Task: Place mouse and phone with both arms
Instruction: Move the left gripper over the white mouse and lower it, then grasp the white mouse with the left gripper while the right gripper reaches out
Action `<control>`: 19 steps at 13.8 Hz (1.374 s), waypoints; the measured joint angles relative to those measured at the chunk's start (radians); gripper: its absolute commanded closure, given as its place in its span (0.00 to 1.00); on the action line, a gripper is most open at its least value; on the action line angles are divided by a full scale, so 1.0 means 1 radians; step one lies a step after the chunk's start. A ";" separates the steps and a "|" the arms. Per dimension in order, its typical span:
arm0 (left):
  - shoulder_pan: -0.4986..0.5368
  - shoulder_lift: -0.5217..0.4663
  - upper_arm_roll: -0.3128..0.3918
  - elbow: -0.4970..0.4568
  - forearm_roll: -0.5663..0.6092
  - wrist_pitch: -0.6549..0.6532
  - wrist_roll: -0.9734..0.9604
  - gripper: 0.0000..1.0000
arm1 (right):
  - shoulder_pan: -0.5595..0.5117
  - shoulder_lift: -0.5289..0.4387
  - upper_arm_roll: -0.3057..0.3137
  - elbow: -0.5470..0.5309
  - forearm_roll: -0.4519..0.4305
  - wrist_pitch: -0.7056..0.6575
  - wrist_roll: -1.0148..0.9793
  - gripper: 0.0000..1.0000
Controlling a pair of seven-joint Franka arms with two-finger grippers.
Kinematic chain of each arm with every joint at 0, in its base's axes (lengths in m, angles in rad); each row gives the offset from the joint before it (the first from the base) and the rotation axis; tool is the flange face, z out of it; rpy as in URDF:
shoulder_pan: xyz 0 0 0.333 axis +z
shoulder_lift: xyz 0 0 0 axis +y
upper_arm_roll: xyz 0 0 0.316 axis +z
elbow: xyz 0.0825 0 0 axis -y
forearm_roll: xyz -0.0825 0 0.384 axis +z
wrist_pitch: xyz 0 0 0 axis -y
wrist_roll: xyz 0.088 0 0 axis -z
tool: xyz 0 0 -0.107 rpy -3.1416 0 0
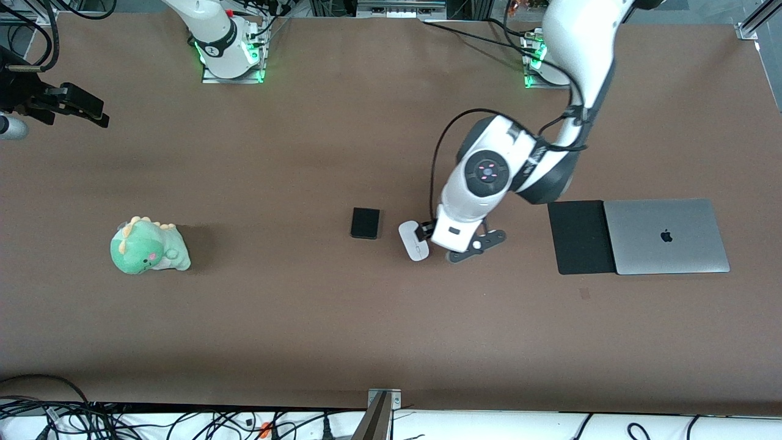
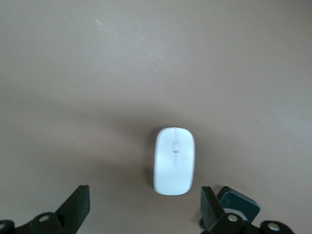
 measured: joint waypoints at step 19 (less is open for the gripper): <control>-0.098 0.212 0.020 0.046 0.085 0.158 -0.045 0.49 | 0.185 0.175 0.013 -0.042 0.000 0.187 0.176 0.00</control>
